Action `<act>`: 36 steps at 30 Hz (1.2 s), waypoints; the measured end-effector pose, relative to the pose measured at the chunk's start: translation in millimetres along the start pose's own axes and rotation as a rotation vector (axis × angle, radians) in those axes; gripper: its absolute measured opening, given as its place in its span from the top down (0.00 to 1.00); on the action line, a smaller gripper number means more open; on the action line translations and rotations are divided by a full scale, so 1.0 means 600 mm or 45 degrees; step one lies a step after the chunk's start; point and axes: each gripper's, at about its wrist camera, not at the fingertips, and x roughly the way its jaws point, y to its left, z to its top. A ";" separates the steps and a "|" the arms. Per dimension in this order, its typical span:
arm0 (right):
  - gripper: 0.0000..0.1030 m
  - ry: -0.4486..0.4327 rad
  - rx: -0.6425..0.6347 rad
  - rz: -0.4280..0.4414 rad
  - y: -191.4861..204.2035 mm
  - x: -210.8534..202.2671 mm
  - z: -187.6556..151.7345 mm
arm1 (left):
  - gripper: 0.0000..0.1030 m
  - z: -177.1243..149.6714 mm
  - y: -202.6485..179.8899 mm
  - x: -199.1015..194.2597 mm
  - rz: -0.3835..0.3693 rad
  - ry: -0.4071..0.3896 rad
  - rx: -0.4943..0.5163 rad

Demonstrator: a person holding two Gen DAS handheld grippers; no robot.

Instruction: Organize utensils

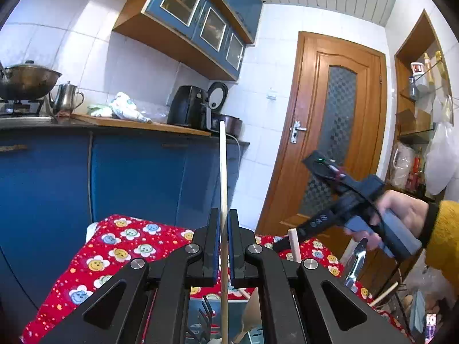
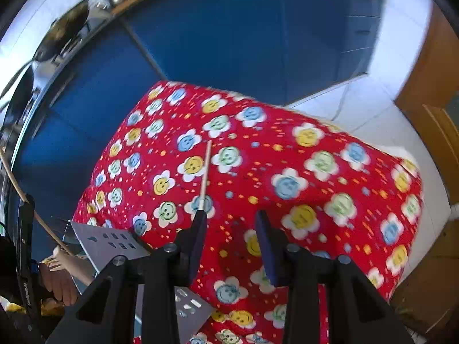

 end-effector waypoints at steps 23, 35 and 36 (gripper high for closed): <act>0.89 0.391 -0.297 -0.160 0.096 0.190 0.073 | 0.96 -0.038 -0.001 0.001 0.031 -0.004 0.028; 0.93 -0.054 -0.111 -0.294 0.053 0.054 0.074 | 0.96 -0.038 0.000 0.000 0.037 0.003 0.015; 0.93 -0.108 -0.088 -0.300 0.050 0.034 0.069 | 0.96 -0.039 -0.001 0.000 0.039 0.001 0.017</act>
